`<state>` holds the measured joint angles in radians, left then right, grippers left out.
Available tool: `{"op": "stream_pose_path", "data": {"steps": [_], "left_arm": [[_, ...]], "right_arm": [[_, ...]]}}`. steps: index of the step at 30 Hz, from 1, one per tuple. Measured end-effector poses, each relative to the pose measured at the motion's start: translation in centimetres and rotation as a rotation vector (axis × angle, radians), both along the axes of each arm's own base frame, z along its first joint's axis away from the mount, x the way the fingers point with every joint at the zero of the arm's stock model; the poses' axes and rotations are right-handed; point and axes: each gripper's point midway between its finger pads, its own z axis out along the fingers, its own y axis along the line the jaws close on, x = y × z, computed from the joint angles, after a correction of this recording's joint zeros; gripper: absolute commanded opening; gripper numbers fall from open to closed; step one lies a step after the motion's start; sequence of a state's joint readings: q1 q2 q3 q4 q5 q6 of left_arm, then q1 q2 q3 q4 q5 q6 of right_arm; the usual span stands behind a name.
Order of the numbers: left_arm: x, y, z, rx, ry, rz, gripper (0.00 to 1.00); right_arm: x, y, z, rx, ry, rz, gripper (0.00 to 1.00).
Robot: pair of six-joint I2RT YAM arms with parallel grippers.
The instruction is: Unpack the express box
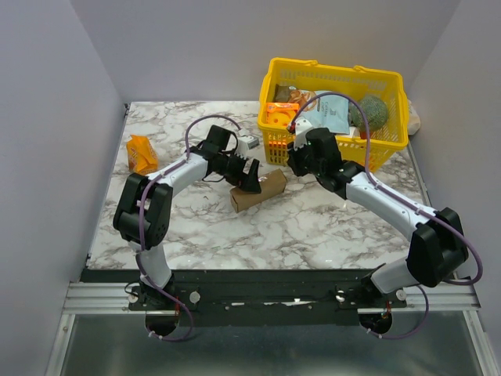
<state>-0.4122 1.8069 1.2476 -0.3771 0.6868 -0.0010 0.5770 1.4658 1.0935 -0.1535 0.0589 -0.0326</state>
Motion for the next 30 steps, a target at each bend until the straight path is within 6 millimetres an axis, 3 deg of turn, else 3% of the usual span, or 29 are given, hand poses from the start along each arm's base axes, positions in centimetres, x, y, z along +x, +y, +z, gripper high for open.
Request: {"op": "stream_pose_path", "data": {"steps": [30], "left_arm": [[0.1, -0.3, -0.4, -0.057, 0.070, 0.017, 0.92]], "right_arm": [[-0.7, 0.7, 0.3, 0.041, 0.052, 0.012, 0.00]]}}
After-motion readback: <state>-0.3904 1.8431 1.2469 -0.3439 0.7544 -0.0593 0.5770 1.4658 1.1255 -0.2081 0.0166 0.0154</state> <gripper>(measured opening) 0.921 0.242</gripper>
